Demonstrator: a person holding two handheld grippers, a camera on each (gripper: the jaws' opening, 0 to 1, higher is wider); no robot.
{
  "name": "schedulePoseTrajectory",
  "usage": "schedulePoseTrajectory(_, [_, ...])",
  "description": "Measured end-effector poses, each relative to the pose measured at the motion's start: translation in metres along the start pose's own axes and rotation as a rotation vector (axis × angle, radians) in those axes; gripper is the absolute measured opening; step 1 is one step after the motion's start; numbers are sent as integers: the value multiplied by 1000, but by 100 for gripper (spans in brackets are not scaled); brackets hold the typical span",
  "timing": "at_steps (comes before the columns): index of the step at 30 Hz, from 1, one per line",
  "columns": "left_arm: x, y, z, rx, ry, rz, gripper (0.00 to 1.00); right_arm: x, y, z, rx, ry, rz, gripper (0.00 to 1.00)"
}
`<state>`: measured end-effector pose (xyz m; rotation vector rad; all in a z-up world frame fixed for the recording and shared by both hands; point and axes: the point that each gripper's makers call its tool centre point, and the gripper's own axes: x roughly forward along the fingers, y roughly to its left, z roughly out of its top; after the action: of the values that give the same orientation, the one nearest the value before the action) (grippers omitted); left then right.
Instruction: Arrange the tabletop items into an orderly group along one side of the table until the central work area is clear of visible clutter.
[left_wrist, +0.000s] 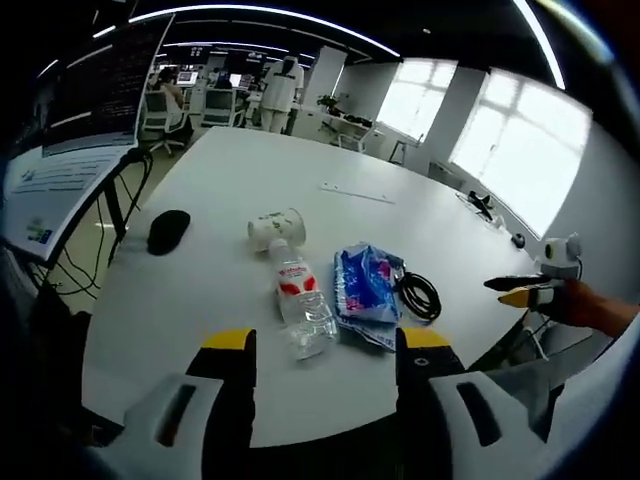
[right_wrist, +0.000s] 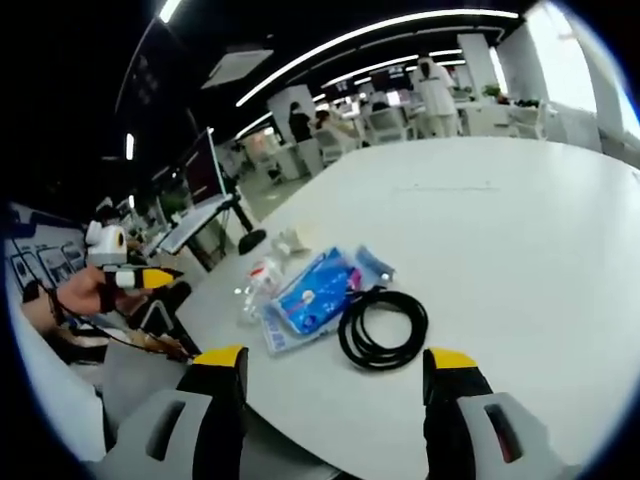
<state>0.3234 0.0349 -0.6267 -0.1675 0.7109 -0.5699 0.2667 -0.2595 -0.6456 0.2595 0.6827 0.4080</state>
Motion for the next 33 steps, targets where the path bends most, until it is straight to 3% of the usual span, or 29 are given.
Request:
schedulePoseTrajectory(18, [-2,1,-6,-47,31,5,51,-8,-12,-7,47,-9,-28,71])
schedulePoseTrajectory(33, [3,-2,3,-1,35,-9,52,-10,-16,5,48,-30,-29,71])
